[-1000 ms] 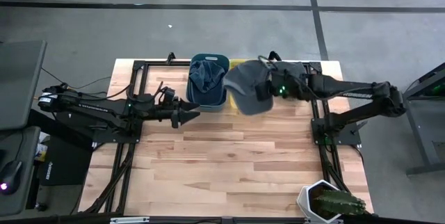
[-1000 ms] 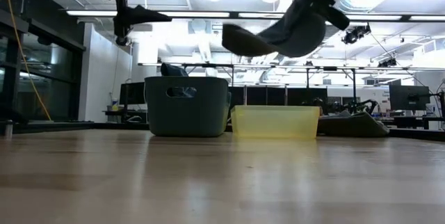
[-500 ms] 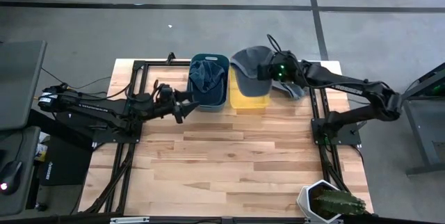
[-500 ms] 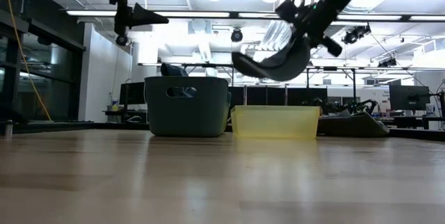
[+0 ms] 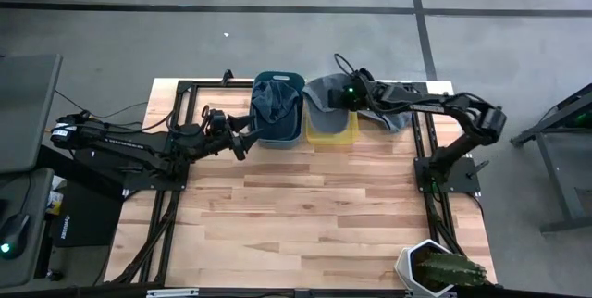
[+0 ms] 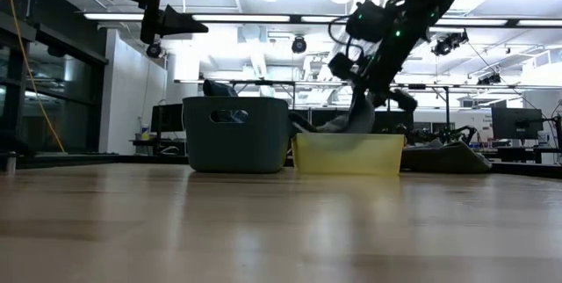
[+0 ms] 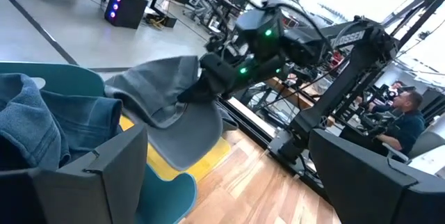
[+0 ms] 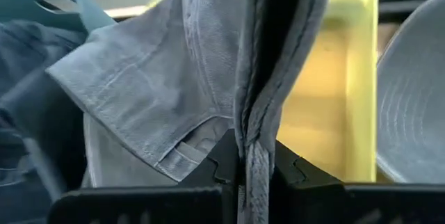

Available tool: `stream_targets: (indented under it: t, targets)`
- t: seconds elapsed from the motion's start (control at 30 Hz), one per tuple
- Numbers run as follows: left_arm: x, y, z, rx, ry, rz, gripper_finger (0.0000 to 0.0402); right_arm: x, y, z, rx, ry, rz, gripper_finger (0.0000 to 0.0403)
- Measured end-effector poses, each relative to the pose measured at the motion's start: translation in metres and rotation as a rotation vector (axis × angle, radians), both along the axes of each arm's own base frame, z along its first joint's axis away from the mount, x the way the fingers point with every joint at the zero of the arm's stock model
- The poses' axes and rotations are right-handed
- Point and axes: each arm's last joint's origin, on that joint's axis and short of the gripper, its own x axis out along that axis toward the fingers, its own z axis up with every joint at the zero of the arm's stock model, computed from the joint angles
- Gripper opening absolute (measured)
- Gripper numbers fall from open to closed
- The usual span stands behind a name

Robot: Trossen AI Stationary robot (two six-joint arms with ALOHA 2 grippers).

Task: Pick & Place hat
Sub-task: Put the bottom gray cap into the yellow bin

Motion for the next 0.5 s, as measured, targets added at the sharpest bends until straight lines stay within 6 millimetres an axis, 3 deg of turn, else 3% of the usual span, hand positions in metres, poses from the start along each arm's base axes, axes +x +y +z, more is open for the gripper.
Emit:
stream_targets:
  t: [0.37, 0.5]
  targets:
    - [0.0, 0.0, 0.0, -0.003, -0.001, -0.002, 0.0342, 0.008, -0.004, -0.026, 0.073, 0.051, -0.002, 0.002]
    - [0.0, 0.0, 0.0, -0.004, -0.001, -0.002, 0.0342, 0.008, -0.004, -0.025, 0.067, 0.051, 0.017, 0.0062]
